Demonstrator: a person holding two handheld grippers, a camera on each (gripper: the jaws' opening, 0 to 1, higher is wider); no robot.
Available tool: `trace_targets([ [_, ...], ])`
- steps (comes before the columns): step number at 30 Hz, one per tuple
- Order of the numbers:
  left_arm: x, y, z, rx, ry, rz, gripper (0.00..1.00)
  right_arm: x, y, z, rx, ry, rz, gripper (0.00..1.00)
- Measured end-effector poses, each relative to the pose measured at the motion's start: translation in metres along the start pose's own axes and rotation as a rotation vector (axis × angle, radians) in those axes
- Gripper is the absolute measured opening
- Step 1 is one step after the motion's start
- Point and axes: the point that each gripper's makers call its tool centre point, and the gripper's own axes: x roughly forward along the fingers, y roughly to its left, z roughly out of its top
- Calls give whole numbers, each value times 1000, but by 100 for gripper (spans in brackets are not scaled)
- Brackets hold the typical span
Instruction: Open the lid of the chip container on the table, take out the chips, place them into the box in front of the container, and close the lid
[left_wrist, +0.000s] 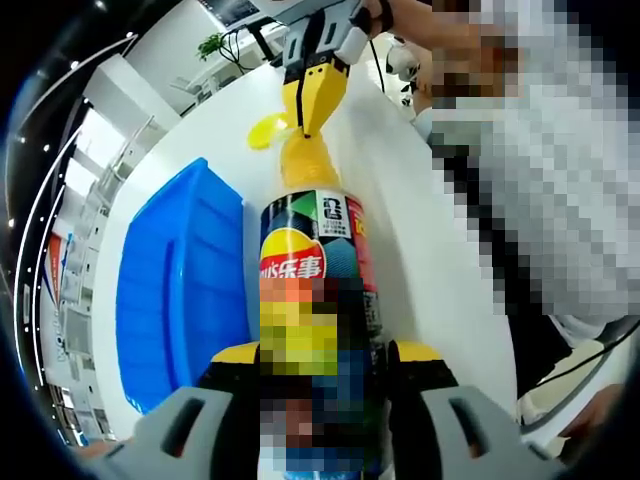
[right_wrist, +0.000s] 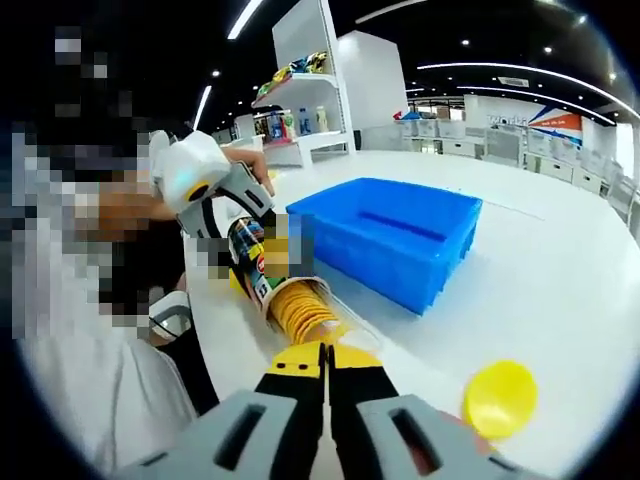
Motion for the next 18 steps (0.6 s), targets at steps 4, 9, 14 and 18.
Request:
trace_targets([
  [4, 0, 0, 1, -1, -4, 2, 49, 1, 1, 0, -8, -7, 7, 2],
  [9, 0, 1, -1, 1, -8, 4, 49, -1, -1, 2, 33, -26, 19, 2],
  [14, 0, 5, -6, 1, -11, 4, 49, -6, -5, 5, 133, -73, 58, 2],
  [18, 0, 3, -5, 1, -12, 5, 49, -5, -6, 3, 162, -79, 64, 2],
])
